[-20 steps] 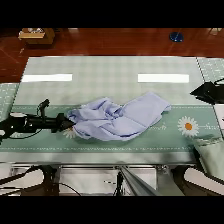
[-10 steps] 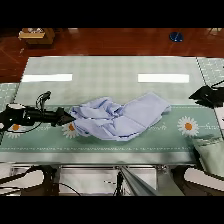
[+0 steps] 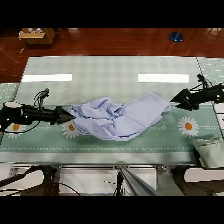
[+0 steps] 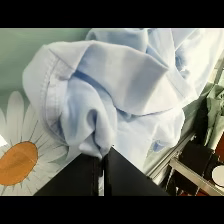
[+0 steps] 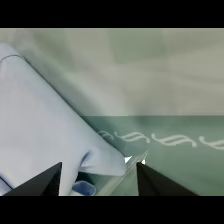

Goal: Fold the shirts.

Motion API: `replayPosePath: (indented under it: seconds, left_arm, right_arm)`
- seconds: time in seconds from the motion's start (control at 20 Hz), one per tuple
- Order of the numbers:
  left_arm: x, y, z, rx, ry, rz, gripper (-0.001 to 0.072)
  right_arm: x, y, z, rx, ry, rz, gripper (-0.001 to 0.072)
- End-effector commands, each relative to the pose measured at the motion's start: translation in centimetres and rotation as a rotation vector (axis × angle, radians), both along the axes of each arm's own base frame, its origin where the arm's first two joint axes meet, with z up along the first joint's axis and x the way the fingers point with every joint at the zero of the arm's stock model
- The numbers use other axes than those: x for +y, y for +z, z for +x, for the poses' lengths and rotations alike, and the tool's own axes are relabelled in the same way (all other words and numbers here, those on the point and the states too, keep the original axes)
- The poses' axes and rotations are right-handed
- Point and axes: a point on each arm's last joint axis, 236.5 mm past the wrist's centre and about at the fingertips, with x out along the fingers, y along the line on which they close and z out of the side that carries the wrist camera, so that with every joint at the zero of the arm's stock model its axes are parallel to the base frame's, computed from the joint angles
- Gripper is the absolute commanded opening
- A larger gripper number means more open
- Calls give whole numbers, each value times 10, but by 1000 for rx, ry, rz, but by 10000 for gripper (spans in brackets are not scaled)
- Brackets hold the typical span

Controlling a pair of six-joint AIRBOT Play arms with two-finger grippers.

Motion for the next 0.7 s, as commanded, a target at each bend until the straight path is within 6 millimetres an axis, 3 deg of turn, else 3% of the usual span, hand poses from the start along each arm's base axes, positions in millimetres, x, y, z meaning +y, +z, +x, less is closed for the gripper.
replayPosePath:
  seconds: [0.0, 0.05, 0.1, 0.2, 0.3, 0.35, 0.45, 0.5, 0.55, 0.65]
  left_arm:
    - [0, 1, 0, 0, 3, -1, 27]
    - [0, 1, 0, 0, 3, -1, 27]
    - [0, 1, 0, 0, 3, -1, 27]
    - [1, 6, 6, -18, 5, 0, 27]
    - [6, 26, 24, -98, 12, 17, 26]
    - [11, 48, 40, -168, 25, 37, 26]
    - [22, 116, 73, -373, 47, 89, 26]
    - [27, 160, 86, -502, 51, 121, 26]
    - [32, 212, 94, -647, 56, 163, 26]
    - [36, 313, 92, -900, 77, 236, 26]
  right_arm:
    - [26, -28, 4, 33, 58, -18, 536]
    - [36, -33, 5, 37, 72, -13, 521]
    - [47, -37, 7, 37, 89, -7, 438]
    - [65, -35, 10, 11, 128, 8, 35]
    - [81, -5, 20, -51, 152, 102, 34]
    - [83, 19, 26, -101, 172, 141, 34]
    - [75, 86, 45, -225, 183, 183, 34]
    - [69, 126, 54, -313, 185, 194, 34]
    - [62, 174, 63, -428, 185, 191, 34]
    - [51, 272, 68, -677, 190, 125, 34]
